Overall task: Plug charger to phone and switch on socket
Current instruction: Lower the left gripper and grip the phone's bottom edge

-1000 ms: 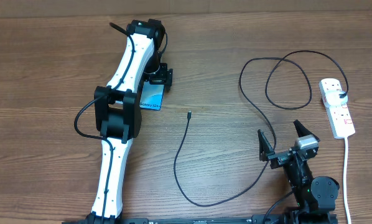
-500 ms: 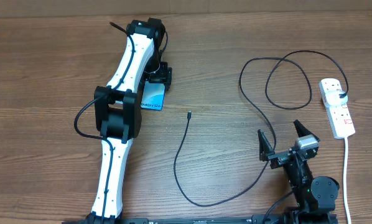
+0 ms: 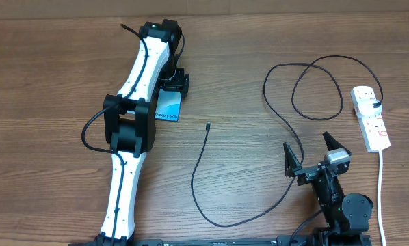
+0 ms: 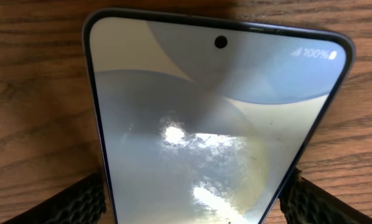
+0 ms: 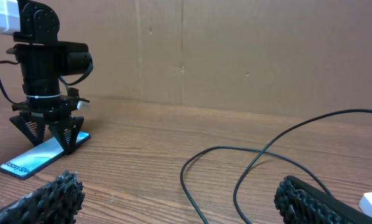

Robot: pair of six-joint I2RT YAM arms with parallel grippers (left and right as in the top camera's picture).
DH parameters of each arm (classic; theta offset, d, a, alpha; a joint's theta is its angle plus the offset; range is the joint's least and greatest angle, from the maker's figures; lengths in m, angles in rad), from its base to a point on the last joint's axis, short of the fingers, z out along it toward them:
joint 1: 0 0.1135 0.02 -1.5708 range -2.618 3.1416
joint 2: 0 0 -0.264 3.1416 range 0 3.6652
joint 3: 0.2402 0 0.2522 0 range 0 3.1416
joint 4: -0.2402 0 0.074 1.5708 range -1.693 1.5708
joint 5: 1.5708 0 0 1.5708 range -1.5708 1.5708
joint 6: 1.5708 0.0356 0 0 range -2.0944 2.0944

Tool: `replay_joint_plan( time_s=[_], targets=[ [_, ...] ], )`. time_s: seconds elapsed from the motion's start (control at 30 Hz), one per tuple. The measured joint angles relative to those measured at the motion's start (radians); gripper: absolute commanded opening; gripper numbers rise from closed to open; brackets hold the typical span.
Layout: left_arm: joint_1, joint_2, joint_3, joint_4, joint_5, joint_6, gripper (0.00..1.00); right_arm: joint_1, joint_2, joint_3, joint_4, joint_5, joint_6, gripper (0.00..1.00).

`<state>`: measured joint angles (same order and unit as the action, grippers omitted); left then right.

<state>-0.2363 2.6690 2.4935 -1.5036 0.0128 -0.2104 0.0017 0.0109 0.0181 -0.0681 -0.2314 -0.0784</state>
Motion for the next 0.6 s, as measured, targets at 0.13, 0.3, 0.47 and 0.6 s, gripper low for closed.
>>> replay_joint_plan(
  time_s=[0.13, 0.3, 0.47, 0.6],
  targets=[
    [0.000, 0.000, 0.000, -0.009, 0.000, 0.000, 0.84, 0.000, 0.000, 0.000, 0.000, 0.000, 0.000, 1.00],
    [0.000, 0.000, 0.000, -0.019, -0.003, 0.001, 0.91, 0.000, 0.000, 0.000, 0.000, 0.000, 0.000, 1.00],
    [0.000, 0.000, 0.000, -0.013, -0.007, 0.003, 0.96, 0.000, 0.000, 0.000, 0.000, 0.000, 0.000, 1.00],
    [0.000, 0.000, 0.000, 0.005, -0.006, 0.003, 0.92, 0.000, 0.000, 0.000, 0.000, 0.000, 0.000, 1.00]
  ],
)
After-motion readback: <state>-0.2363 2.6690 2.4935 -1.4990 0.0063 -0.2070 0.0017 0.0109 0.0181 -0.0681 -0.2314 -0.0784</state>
